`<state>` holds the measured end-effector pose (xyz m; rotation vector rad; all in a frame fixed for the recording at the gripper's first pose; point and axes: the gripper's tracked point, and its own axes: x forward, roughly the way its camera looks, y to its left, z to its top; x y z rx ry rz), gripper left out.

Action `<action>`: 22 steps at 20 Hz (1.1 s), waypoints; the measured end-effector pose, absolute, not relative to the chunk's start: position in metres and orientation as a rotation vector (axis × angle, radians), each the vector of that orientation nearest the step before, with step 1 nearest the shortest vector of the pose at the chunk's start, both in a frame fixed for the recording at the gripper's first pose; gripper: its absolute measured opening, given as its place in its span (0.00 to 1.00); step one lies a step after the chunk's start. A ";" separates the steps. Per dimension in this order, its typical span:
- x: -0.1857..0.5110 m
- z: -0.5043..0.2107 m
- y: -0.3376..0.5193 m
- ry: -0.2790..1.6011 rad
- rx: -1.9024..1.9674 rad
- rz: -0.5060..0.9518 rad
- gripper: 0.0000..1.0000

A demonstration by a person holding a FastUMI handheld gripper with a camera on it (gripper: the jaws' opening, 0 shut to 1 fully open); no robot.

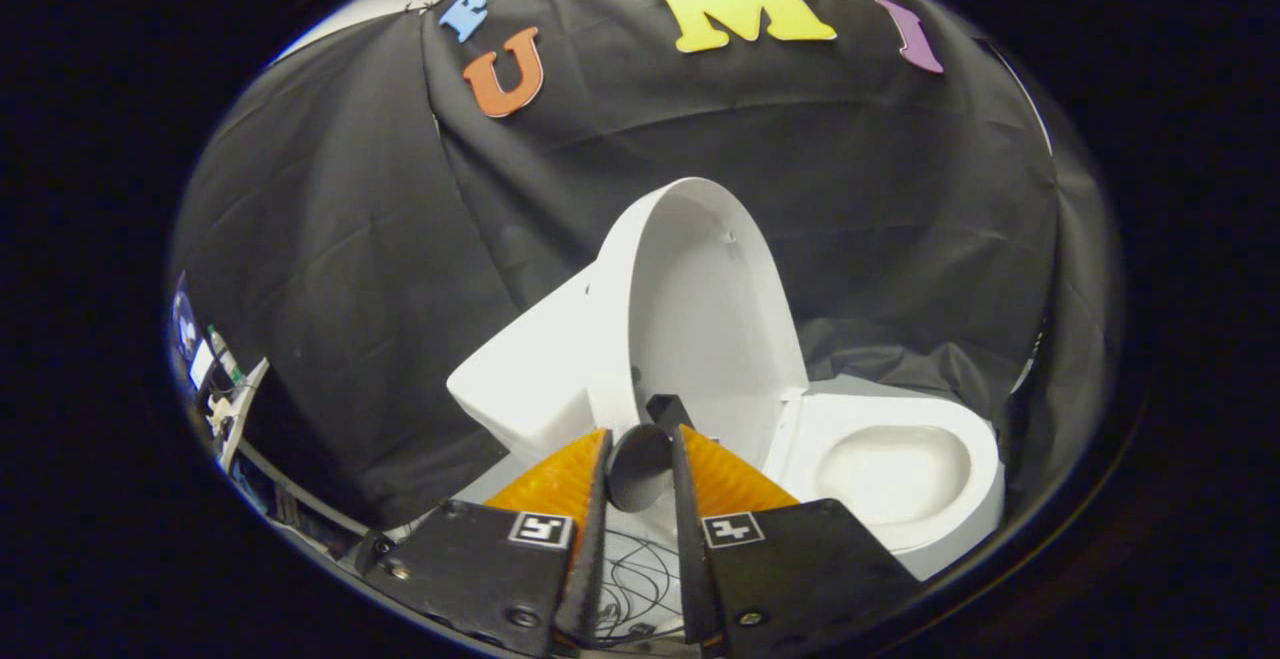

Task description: Open the toilet lid.

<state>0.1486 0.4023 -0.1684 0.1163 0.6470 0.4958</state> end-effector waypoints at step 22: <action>0.112 -0.067 0.207 0.373 0.202 0.293 0.94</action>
